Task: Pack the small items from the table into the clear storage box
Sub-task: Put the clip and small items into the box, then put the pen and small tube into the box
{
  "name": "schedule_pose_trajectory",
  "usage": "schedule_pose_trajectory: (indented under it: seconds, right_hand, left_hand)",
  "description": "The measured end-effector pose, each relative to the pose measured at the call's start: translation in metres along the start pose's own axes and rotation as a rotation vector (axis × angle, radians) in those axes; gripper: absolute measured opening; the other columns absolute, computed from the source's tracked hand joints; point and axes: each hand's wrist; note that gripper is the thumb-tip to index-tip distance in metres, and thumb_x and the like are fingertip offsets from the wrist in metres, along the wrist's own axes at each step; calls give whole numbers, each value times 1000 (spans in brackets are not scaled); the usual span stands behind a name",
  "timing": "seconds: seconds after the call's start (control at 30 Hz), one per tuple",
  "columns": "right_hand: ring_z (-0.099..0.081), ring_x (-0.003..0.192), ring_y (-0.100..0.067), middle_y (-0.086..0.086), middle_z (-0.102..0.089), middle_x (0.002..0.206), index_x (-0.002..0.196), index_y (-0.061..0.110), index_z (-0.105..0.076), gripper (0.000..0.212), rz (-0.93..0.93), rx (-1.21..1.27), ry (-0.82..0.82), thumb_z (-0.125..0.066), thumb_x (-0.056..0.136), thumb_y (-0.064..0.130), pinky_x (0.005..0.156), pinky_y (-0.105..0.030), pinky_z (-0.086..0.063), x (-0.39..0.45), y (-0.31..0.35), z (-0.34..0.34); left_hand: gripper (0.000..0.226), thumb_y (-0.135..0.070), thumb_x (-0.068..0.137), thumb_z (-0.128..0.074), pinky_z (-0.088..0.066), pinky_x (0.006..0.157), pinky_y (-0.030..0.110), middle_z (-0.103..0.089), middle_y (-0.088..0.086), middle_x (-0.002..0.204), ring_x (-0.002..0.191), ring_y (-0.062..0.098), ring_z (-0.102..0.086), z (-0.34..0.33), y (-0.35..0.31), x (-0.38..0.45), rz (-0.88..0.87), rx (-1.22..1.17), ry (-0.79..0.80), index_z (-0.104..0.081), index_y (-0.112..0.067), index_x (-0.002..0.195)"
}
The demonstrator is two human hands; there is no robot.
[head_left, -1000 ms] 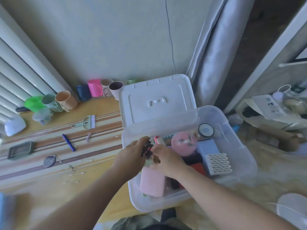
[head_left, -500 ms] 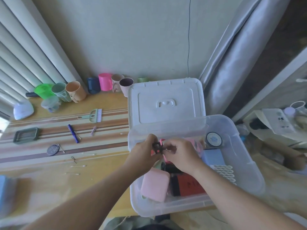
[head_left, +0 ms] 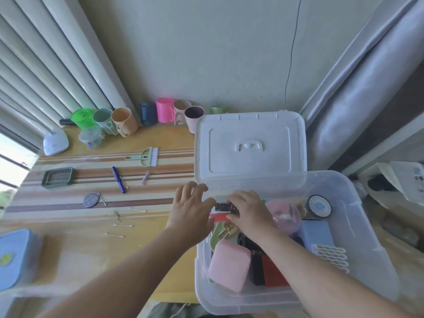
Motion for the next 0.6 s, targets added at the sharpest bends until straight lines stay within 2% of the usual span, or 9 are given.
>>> schedule_pose_trajectory:
  seconds: [0.07, 0.13, 0.2, 0.3, 0.37, 0.43, 0.5, 0.6]
  right_hand:
    - [-48, 128, -20, 9, -64, 135, 135, 26, -63, 53, -37, -7, 81, -82, 86, 37, 107, -44, -45, 2, -2, -10]
    - [-48, 131, -21, 11, -64, 137, 140, 28, -62, 59, -57, 4, 105, -82, 86, 40, 108, -42, -43, 2, -5, -17]
    - [-53, 123, -20, 11, -68, 130, 133, 27, -67, 53, -44, 27, 46, -85, 84, 34, 103, -40, -46, 1, -3, -15]
    - [-61, 99, -20, 7, -72, 105, 107, 19, -77, 26, 92, 40, -217, -86, 83, 15, 85, -36, -54, 12, 19, -2]
    - [-61, 87, -22, 3, -68, 92, 95, 13, -75, 11, 206, 69, -350, -79, 87, 8, 77, -31, -51, 34, 49, 11]
    - [-61, 81, -21, 1, -65, 86, 91, 11, -74, 3, 305, 92, -369, -72, 92, 10, 71, -29, -49, 68, 86, 14]
    - [-60, 78, -22, 1, -64, 85, 91, 13, -74, 7, 352, 102, -317, -68, 93, 11, 67, -32, -50, 109, 121, -2]
    - [-60, 83, -25, 2, -63, 96, 102, 18, -75, 19, 331, 66, -119, -65, 90, 9, 63, -34, -50, 173, 164, -51]
  left_hand:
    - [35, -55, 85, -63, -30, 116, 54, -53, 4, 140, 137, 35, -38, -2, 3, -4, -25, -48, -7, -71, -36, 113]
    - [42, -58, 89, -59, -30, 117, 53, -47, 5, 146, 139, 35, -35, -5, 11, -9, -43, -135, -49, -64, -36, 124]
    - [47, -57, 92, -58, -33, 115, 50, -43, 6, 149, 138, 33, -37, -7, 29, -14, -23, -259, -103, -57, -35, 133]
    - [41, -49, 92, -63, -37, 109, 48, -42, 2, 149, 136, 30, -38, -15, 81, -19, 158, -379, -151, -57, -36, 131]
    - [37, -41, 91, -66, -38, 109, 53, -42, 0, 146, 137, 31, -35, -28, 131, -21, 356, -407, -93, -59, -38, 127]
    - [38, -36, 89, -66, -40, 108, 54, -44, 1, 143, 134, 33, -36, -42, 185, -22, 522, -376, 11, -61, -38, 127]
    - [41, -37, 90, -62, -38, 109, 51, -45, 1, 144, 133, 32, -36, -54, 236, -23, 608, -302, 137, -60, -41, 131]
    - [47, -33, 93, -57, -33, 113, 49, -40, 0, 150, 138, 31, -32, -68, 298, -26, 595, -220, 282, -54, -48, 138]
Point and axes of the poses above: each hand's wrist, its own x-axis towards the middle knuckle, its own z-axis out of the back of the hand, y = z × x
